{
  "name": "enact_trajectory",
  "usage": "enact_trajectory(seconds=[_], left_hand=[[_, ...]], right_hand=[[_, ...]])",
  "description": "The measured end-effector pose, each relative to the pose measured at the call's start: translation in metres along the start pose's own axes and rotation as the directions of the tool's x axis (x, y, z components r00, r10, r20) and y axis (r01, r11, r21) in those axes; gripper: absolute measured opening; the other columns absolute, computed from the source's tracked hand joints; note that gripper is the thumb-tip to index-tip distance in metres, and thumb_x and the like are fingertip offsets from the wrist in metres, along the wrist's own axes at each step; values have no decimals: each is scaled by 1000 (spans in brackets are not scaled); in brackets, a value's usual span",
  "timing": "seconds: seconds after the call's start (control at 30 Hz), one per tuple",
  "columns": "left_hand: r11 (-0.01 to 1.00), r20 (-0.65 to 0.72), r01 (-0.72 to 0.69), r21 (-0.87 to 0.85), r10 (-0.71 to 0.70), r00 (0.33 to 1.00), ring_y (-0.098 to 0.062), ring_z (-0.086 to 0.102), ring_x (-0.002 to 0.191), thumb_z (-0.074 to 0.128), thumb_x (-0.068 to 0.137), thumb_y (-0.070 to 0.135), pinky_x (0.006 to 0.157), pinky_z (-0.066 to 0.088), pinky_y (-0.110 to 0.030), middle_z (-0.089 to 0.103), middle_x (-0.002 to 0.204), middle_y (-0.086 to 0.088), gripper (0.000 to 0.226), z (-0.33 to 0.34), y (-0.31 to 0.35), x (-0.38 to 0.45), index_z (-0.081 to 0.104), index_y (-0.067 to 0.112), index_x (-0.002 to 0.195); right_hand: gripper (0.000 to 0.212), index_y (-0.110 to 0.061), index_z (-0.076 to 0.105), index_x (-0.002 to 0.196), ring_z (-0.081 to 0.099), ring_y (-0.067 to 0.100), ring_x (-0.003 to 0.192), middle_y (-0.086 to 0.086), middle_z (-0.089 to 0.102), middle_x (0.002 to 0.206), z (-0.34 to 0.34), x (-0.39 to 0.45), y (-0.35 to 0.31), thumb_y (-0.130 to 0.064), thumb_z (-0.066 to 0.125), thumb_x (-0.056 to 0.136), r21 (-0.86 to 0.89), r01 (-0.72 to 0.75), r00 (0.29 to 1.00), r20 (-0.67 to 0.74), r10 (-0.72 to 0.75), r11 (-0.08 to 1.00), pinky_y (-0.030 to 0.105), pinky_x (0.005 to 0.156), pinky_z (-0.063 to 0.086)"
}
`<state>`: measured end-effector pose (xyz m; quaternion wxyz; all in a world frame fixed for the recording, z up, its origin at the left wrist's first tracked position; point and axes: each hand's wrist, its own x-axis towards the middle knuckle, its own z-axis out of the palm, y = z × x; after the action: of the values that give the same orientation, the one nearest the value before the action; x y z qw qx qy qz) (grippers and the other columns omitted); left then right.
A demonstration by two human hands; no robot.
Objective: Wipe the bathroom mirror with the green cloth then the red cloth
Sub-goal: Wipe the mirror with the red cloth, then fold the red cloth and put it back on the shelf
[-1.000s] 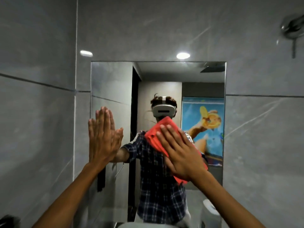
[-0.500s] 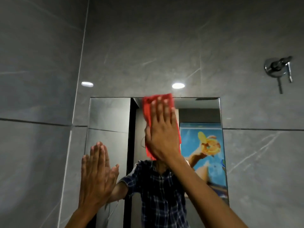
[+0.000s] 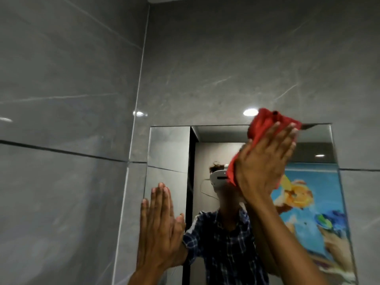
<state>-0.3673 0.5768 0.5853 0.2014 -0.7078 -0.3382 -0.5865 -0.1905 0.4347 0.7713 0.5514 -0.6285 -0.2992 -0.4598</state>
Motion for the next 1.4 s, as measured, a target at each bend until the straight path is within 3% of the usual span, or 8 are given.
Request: enact_trajectory(seconds=[0.27, 0.53, 0.77, 0.9, 1.0, 1.17, 1.27, 1.4], left_hand=[[998, -80, -59, -24, 57, 995, -22, 8, 167, 26, 102, 28, 136, -1, -43, 6, 180, -6, 71, -19, 9, 15, 11, 11, 168], [995, -95, -71, -74, 64, 993, -23, 7, 167, 26, 100, 26, 135, 5, -49, 5, 179, -8, 74, -23, 11, 16, 5, 12, 169], [975, -68, 15, -219, -31, 997, -26, 15, 164, 27, 103, 21, 133, 11, -54, 18, 175, -13, 64, -56, 35, -26, 24, -1, 163], [852, 55, 168, -497, -162, 985, -4, 27, 160, 33, 108, 27, 130, 22, -18, 25, 175, 13, 57, -80, 77, -122, 28, 28, 165], [437, 434, 587, -681, -405, 805, -2, 59, 139, 43, 108, 27, 113, 44, -12, 63, 152, 7, 37, -94, 142, -194, 60, 36, 140], [-54, 935, 936, -349, -92, 343, -23, 48, 151, 49, 93, 72, 127, 36, -49, 51, 163, -6, 76, -117, 268, -276, 55, 23, 150], [-503, 989, 859, -94, 54, 139, -27, 51, 149, 56, 96, 57, 121, 45, -43, 54, 160, -11, 68, -121, 340, -313, 57, 18, 151], [-628, 990, 766, 139, 92, -104, -26, 62, 139, 45, 100, 58, 103, 60, -41, 63, 152, -9, 64, -110, 409, -391, 63, 18, 146]], right_hand=[[84, -10, -12, 164, -18, 28, 161, 17, -19, 172, 19, -64, -62, -42, 34, 101, 144, 713, 626, 308, -716, 686, 48, 132, -2], [84, -11, 9, 166, 3, 28, 163, 15, 2, 175, -24, -113, 58, -41, 46, 97, 75, 813, 521, 351, -778, 577, 49, 128, 11], [56, -15, 45, 156, 40, 22, 153, 6, 43, 164, -64, -219, 150, -23, 43, 100, 253, 939, 81, 495, -865, 233, 43, 125, 19], [49, -18, 56, 148, 41, 18, 151, 3, 44, 162, -113, -259, 199, -18, 48, 100, 274, 703, 432, 568, -700, 656, 36, 122, 26], [63, -28, 44, 154, 38, 18, 153, -2, 34, 167, -161, -296, 219, -6, 57, 97, 327, 118, 681, 660, -316, 938, 37, 124, 31], [28, -13, 58, 122, 50, 31, 115, 11, 57, 123, -250, -306, 232, -34, 48, 107, 416, -559, 548, 835, -57, 717, 44, 116, 29], [61, -18, 35, 159, 29, 14, 154, 1, 36, 166, -295, -322, 282, -43, 32, 103, 273, -364, 407, 907, -111, 891, 39, 129, 18], [82, -28, -17, 162, -31, 7, 156, -6, -30, 170, -352, -359, 368, -72, 5, 96, 0, -117, 200, 979, 24, 993, 37, 129, -15]])
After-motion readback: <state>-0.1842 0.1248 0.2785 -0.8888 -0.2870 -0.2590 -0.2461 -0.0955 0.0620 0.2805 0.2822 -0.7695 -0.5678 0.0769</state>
